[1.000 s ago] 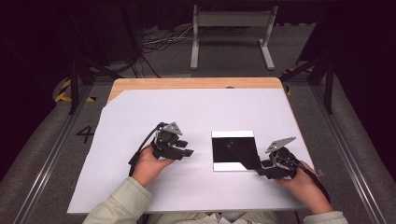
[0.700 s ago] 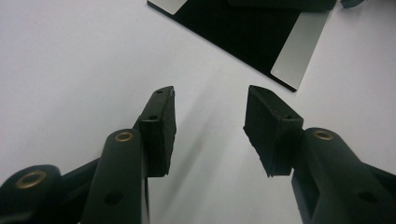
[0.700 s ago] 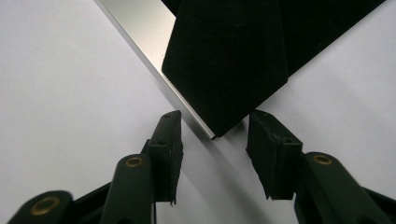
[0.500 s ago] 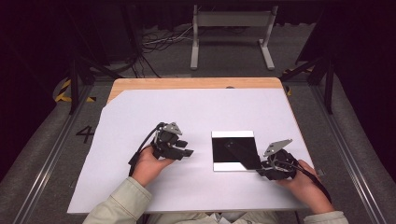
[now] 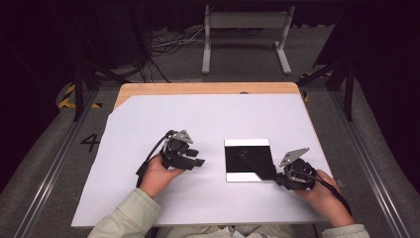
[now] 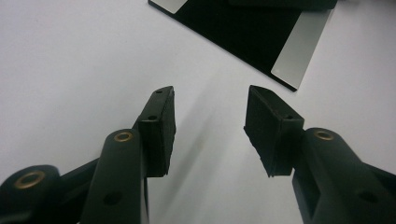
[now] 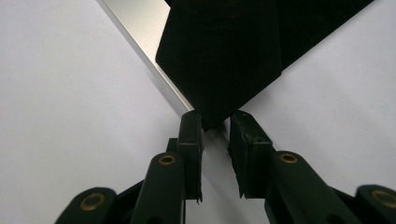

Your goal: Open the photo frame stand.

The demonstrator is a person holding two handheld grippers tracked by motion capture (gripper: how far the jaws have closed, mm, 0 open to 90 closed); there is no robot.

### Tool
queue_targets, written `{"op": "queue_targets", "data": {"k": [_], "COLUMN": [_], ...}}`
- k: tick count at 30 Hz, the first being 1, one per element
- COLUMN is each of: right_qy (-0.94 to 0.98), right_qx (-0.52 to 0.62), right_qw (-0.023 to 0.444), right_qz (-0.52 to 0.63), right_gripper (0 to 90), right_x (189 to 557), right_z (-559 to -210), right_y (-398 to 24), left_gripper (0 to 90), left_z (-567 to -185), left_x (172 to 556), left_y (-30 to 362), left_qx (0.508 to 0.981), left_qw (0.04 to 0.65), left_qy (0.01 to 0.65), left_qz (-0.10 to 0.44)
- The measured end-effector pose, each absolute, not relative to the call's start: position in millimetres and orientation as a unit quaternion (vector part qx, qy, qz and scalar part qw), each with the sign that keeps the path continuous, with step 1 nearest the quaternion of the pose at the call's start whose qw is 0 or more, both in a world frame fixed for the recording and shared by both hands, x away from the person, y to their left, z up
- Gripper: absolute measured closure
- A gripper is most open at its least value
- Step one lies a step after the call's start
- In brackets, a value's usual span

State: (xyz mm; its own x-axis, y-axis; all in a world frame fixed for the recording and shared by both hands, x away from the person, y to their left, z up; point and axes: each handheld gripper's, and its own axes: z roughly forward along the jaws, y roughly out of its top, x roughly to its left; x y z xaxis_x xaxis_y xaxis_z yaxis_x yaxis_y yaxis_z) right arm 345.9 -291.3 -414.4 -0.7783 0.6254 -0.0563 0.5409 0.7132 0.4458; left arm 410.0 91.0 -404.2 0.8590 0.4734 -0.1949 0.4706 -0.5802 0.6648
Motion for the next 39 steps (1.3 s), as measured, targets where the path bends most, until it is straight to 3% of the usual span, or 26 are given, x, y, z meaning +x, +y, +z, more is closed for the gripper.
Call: {"op": "queue_targets", "data": {"k": [20, 31, 39], "right_qy": [0.91, 0.9, 0.891], "right_qx": [0.319, 0.316, 0.32], "right_qw": [0.1, 0.119, 0.121], "right_qz": [0.245, 0.275, 0.298], "right_gripper": [77.5, 88.5, 89.6], "right_x": [344, 340, 340], "right_z": [-401, -390, -385], "right_y": [-298, -298, -299], "left_gripper": [52.3, 52.3, 53.1], "left_z": [-405, -406, -408], "left_x": [410, 410, 407], "left_y": [90, 89, 87], "left_qx": [0.89, 0.89, 0.888], "left_qw": [0.371, 0.371, 0.375], "left_qy": [0.265, 0.264, 0.264], "left_qz": [0.001, 0.002, 0.006]}}
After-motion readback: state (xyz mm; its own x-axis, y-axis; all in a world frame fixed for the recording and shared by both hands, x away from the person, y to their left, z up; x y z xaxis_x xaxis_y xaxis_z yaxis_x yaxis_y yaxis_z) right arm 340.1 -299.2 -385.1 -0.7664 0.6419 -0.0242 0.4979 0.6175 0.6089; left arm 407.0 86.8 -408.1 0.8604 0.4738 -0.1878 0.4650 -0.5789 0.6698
